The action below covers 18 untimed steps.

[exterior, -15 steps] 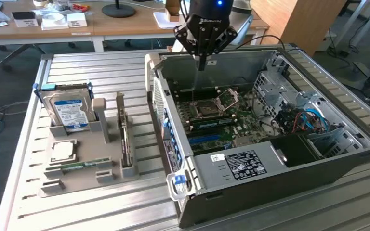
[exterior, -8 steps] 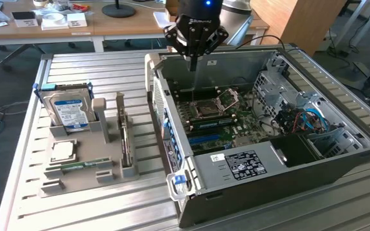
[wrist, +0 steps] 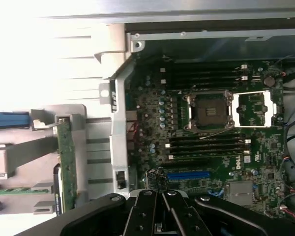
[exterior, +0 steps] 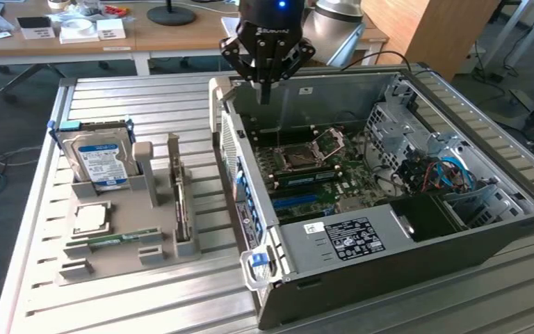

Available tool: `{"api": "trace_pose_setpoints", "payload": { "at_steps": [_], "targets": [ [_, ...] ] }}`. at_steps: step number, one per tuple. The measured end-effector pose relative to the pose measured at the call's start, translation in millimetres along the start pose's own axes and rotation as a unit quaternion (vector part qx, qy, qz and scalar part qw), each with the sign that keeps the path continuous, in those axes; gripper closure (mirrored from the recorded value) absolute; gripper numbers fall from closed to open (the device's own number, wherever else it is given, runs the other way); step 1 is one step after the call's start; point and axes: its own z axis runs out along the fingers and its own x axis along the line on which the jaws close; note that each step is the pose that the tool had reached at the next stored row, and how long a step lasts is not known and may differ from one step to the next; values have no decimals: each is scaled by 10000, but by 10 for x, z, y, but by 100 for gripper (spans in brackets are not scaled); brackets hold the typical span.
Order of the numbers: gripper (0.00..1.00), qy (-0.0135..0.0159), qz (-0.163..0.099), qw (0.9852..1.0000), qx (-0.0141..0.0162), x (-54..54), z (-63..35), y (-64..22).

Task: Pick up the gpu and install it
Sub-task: 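Reach for the gpu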

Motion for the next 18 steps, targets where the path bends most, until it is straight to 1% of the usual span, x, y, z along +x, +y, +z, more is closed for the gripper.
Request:
{"api": "trace_pose_setpoints", "payload": {
  "at_steps": [10,18],
  "targets": [
    [89,0,0,10000,0,300,1,-10],
    [89,0,1,10000,0,608,3,-24]
  ]
}}
